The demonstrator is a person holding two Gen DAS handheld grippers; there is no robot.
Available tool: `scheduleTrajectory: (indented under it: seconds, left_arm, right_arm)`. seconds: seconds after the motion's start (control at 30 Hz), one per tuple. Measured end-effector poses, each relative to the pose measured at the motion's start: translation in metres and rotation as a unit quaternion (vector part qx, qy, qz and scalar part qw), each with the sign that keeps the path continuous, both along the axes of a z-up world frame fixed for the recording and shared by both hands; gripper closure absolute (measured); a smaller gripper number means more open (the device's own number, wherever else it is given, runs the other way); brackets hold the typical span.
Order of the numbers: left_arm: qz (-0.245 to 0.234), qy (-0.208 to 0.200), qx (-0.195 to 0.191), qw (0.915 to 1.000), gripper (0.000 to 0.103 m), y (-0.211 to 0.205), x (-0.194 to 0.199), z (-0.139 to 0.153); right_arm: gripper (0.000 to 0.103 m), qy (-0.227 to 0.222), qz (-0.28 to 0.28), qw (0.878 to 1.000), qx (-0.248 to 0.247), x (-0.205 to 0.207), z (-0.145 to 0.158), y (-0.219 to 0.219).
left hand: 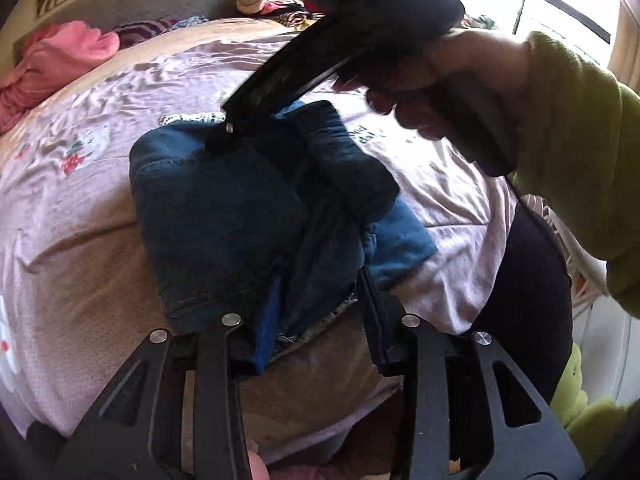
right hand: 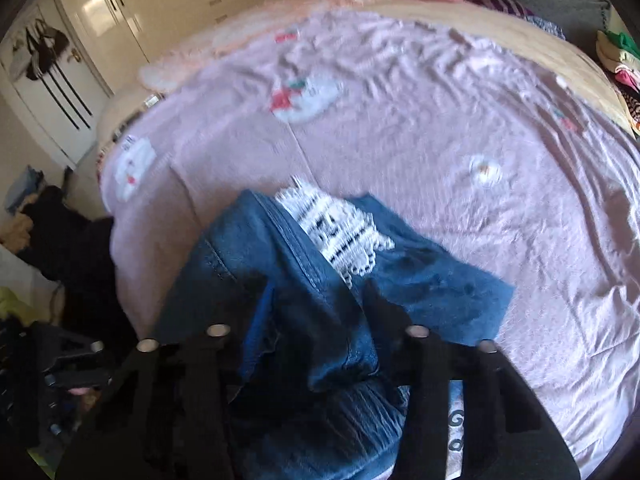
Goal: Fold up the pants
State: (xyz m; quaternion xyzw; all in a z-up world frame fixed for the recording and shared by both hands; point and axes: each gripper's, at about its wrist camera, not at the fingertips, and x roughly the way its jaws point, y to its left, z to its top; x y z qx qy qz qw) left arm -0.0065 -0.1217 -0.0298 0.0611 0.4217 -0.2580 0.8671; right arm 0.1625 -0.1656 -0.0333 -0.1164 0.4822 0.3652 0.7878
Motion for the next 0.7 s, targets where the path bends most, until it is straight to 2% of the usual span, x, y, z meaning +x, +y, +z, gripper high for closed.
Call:
scheduleTrajectory:
  seconds: [0.07,0.1,0.27,0.33,0.43,0.53,0.7]
  left_arm:
    - [-0.001,0.005,-0.006,1.0,0.074,0.002,0.0,0.0]
    - [-0.001,0.007,-0.009,0.9999,0.074,0.003,0.001,0.0]
    - [0.001,0.006,-0.014,0.9999,0.074,0.002,0.002,0.002]
    - [-0.001,0.007,-0.017,0.9998,0.074,0.002,0.002,0.002]
    - [-0.004,0.013,-0.017,0.9998,0.074,0.0,0.002,-0.001]
    - [-0.002,0.014,-0.017,0.9998,0.074,0.0,0.002,-0.001]
    - [0.001,0.017,-0.017,0.9997,0.074,-0.001,0.002,-0.003]
  right_arm:
    - [0.095,-0.029,-0.002,1.0,-0.003,-0.013,0.0,0.004]
    - [0.095,-0.056,0.0,0.998,-0.011,-0.022,0.003,0.006]
    - [0.098,-0.088,-0.026,0.996,-0.008,-0.012,0.022,0.003]
    - [0.098,-0.08,-0.026,0.996,-0.013,-0.002,0.02,0.008]
    - [0.098,-0.079,-0.027,0.995,-0.052,0.01,0.001,0.02]
    - [0.097,-0.053,-0.048,0.997,-0.031,0.02,-0.011,0.015]
    - [0.097,-0.036,-0.078,0.996,-0.004,0.025,-0.009,0.007]
